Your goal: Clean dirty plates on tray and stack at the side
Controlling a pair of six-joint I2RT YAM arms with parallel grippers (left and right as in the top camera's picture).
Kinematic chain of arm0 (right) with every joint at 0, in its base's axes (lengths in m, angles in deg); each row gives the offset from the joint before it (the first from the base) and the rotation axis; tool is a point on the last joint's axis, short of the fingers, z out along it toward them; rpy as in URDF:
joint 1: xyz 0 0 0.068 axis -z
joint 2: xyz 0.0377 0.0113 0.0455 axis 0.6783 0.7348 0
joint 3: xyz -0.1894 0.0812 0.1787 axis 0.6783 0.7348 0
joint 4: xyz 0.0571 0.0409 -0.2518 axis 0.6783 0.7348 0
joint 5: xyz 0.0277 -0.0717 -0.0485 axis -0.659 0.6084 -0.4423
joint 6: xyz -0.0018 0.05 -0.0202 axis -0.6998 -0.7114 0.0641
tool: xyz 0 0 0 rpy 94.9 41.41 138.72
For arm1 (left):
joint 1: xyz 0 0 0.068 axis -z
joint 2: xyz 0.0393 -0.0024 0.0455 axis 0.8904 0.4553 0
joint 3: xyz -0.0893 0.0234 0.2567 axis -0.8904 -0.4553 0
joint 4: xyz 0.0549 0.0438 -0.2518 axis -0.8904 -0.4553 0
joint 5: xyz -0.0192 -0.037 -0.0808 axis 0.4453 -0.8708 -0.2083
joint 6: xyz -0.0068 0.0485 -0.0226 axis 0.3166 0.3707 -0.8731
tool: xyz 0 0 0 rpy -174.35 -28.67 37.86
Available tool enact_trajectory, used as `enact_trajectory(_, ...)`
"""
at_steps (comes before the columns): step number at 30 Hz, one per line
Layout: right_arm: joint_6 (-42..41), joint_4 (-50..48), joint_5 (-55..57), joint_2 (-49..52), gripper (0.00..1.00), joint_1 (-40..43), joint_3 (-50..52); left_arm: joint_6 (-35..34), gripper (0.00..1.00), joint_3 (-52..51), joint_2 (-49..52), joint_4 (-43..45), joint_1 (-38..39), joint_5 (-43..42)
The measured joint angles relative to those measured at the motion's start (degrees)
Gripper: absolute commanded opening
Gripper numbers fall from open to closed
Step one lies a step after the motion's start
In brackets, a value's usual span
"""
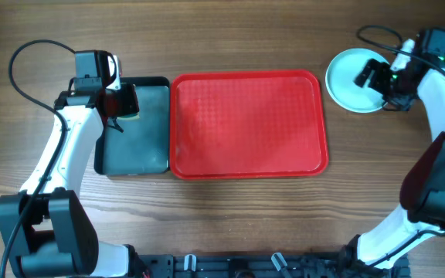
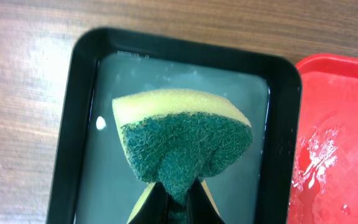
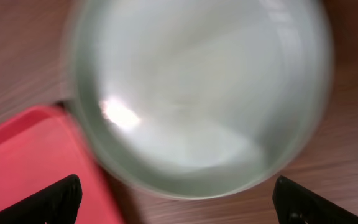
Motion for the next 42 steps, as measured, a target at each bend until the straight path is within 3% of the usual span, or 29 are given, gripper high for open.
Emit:
enact_trajectory(6,1.6,1.7,-2.2,-0.5,1.00,-11.4,-0.2,2.2,0.04,0.0,4.7,0.3,0.1,-0.2)
enact_trajectory(11,3.0,1.7,-2.1,-0.5,1.00,-14.1,-0.2,2.5,0.11,0.0,9.1,1.8,0.1,-0.2)
enact_trajectory(13,3.0,1.7,-1.8,-0.5,1.00,-14.1,-0.2,2.6,0.26,0.0,9.9,1.8,0.1,-0.2)
enact_trajectory(18,3.0,1.7,-0.4,-0.5,1.00,-14.1,-0.2,2.6,0.44,0.0,11.4,1.8,0.1,-0.2)
enact_trajectory(20,3.0,1.3,-0.3,-0.5,0.99,-14.1,-0.2,2.7,0.58,0.1,11.4,1.8,0.1,-0.3)
enact_trajectory(22,3.0,1.0,-0.2,-0.5,1.00,-14.1,-0.2,2.1,0.65,0.7,11.1,1.7,0.1,-0.3)
enact_trajectory(23,3.0,1.0,-0.2,-0.5,1.00,-14.1,-0.2,1.8,1.00,1.1,10.5,1.8,0.1,-0.3)
enact_trajectory(28,3.0,0.9,0.0,-0.5,1.00,-14.1,-0.2,0.4,1.00,4.2,0.3,4.2,0.1,-0.4)
enact_trajectory(42,3.0,0.8,0.0,-0.5,1.00,-14.1,-0.2,0.4,1.00,4.3,-0.1,3.9,0.1,-0.4)
